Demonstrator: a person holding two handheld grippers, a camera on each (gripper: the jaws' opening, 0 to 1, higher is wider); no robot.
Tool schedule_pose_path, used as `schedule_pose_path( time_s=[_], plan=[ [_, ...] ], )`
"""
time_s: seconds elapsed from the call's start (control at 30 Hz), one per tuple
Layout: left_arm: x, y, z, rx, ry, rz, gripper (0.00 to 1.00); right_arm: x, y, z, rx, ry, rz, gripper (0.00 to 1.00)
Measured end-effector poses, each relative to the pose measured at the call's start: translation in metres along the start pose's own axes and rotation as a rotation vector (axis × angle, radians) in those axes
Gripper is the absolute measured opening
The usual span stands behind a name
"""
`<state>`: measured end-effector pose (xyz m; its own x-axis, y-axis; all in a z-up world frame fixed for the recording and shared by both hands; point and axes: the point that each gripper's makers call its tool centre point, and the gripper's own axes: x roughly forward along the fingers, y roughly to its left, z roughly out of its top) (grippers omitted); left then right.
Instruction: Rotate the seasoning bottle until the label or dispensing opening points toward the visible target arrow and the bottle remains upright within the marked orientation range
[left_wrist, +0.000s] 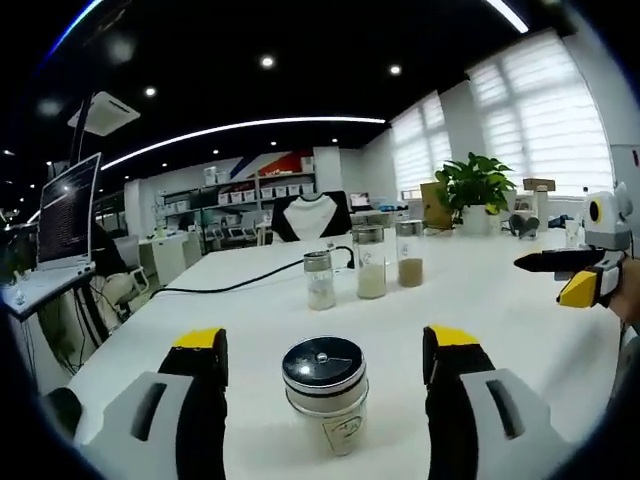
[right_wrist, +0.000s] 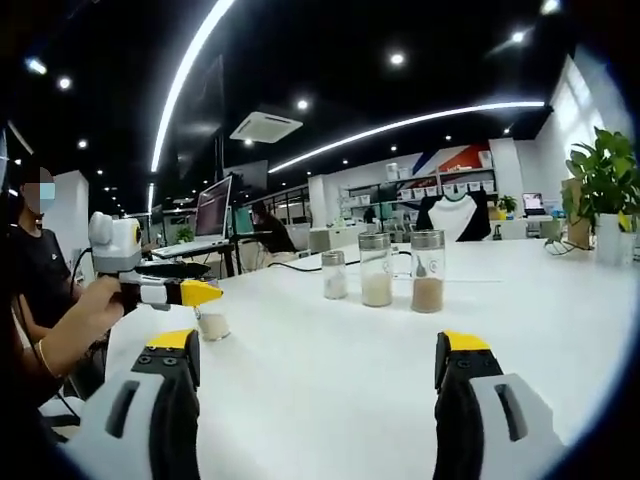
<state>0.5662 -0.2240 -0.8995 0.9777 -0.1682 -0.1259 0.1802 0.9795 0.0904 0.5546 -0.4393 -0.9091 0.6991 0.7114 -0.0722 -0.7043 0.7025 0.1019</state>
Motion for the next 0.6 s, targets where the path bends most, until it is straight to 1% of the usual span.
schedule_pose_path(
  time_s=[0.1,0.13,0.23,0.33,0.47,0.6],
  plan=[
    [0.001,0.001,0.002,0.002,-0.003,0.003,0.81,0.000,0.000,0.000,0.001,-0.001,0.000,0.99],
    [0.006,0.002,0.006,0.004,0.002,0.004,0.81,-0.001,0.001,0.002,-0.002,-0.001,0.002,0.99],
    [0.012,-0.001,0.015,0.000,-0.012,0.002,0.81,-0.002,0.000,0.003,-0.006,-0.003,-0.001,0.99],
    [0.019,-0.005,0.021,0.027,-0.004,-0.010,0.81,-0.004,-0.001,0.005,-0.006,-0.005,-0.004,0.99],
    [0.026,-0.008,0.033,0.034,-0.023,-0.020,0.80,-0.007,-0.004,0.007,-0.009,-0.009,-0.012,0.99],
    [0.036,-0.004,0.044,0.027,-0.030,-0.013,0.80,-0.010,-0.004,0.009,-0.011,-0.013,-0.010,0.99]
  ],
)
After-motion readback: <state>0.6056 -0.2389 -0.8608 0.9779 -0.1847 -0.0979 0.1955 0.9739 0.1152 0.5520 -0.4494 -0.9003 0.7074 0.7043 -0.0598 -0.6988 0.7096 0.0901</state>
